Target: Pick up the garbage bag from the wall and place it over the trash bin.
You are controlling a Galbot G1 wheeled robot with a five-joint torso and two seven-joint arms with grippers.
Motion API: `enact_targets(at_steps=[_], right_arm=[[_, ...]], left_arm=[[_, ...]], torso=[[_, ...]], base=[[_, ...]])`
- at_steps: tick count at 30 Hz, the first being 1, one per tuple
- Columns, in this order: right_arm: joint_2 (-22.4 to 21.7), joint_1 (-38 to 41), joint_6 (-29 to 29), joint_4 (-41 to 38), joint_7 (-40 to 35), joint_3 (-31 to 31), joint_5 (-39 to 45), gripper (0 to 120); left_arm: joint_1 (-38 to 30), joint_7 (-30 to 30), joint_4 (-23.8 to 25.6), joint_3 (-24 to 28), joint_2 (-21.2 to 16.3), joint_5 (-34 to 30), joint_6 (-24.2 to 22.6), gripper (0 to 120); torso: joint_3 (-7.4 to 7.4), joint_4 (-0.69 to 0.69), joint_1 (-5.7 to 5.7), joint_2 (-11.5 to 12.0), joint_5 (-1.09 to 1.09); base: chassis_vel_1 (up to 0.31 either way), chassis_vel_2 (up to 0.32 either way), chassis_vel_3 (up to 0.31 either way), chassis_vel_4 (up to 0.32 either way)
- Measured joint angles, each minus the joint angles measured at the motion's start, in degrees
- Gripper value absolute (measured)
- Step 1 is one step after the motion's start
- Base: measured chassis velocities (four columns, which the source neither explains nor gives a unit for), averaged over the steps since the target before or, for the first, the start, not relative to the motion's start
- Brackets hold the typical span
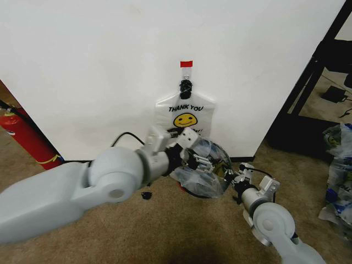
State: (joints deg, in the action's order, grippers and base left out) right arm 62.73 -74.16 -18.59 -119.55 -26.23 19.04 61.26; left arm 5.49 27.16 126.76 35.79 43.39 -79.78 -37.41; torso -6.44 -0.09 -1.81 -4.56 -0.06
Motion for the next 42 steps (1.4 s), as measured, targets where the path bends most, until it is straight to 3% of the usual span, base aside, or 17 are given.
enact_targets(at_steps=[5, 13, 24, 27, 35, 42], right_arm=[[0.0, 0.2, -0.1, 0.0, 0.0, -0.5, -0.1, 0], [-0.2, 0.5, -0.2, -0.1, -0.3, -1.0, 0.0, 0], [-0.3, 1.1, -0.2, 0.1, -0.7, -1.1, 0.2, 0], [-0.2, 1.2, -0.2, 0.1, -0.7, -1.1, 0.3, 0], [-0.2, 1.4, -0.2, 0.2, -1.2, -1.2, 0.4, 0], [0.5, 1.2, -0.2, -0.3, -2.7, 0.1, 1.9, 0]], left_arm=[[0.0, 0.7, -3.6, 2.5, -0.6, 0.2, -2.4, 94], [1.2, 0.8, -4.5, 3.7, -1.9, 1.0, -4.7, 86], [2.0, 0.9, -4.3, 4.1, -2.3, 1.3, -4.9, 42], [2.1, 0.9, -4.2, 4.1, -2.5, 1.3, -4.9, 39], [3.2, 0.9, -3.2, 3.5, -3.5, 2.0, -4.5, 3], [9.4, 1.0, 2.3, -1.7, -6.3, 2.9, -2.7, 0]], torso=[[0.00, 0.01, 0.00, 0.0, 0.01], [0.00, 0.02, 0.00, 0.0, 0.01], [0.00, 0.00, 0.01, 0.0, 0.01], [0.00, 0.00, 0.01, 0.0, 0.01], [0.00, 0.00, 0.01, 0.0, 0.01], [0.00, 0.01, 0.01, 0.0, 0.01]], base=[[0.000, 0.000, 0.000, 0.000], [0.000, 0.000, 0.000, 0.000], [0.000, 0.000, 0.000, 0.000], [0.000, 0.000, 0.000, 0.000], [0.000, 0.000, 0.000, 0.000], [0.000, 0.000, 0.000, 0.000]])
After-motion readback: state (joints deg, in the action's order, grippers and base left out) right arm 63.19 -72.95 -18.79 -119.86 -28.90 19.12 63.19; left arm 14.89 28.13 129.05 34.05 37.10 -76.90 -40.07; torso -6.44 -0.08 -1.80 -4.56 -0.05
